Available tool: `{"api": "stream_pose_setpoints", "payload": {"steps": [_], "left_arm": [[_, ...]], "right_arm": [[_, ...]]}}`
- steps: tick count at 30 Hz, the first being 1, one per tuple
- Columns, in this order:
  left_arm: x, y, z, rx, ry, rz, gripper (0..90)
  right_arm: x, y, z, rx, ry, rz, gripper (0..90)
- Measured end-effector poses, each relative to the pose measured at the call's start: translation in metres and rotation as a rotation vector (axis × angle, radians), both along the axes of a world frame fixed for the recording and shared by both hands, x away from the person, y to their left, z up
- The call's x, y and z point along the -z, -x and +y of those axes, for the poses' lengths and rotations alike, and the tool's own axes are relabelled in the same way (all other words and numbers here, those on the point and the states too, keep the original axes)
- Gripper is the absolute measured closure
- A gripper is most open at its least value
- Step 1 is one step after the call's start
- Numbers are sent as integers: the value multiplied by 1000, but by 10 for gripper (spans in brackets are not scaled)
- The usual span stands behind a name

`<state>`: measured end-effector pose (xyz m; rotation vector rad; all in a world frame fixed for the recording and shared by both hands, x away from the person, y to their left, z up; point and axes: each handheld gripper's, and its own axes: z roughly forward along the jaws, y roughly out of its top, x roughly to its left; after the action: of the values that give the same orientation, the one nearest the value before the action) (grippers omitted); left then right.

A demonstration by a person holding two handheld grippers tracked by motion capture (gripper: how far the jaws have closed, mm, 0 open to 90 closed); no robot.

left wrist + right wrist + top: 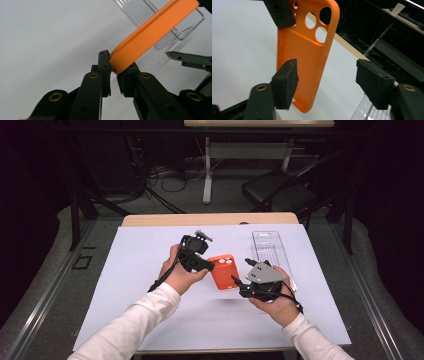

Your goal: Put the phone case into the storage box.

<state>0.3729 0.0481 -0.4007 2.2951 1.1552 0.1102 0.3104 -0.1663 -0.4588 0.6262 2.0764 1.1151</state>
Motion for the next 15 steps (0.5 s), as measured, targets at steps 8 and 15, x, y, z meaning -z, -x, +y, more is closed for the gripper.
{"api": "stream_pose_setpoints", "payload": {"steps": [8,15], "left_arm": [[0,-3,-1,-9,-30,-8,813],[-1,-3,-3,-14,-53,-16,813]], "right_arm": [[-4,-5,3,17,20,-7,418],[-7,-9,8,29,12,-22,454]]}}
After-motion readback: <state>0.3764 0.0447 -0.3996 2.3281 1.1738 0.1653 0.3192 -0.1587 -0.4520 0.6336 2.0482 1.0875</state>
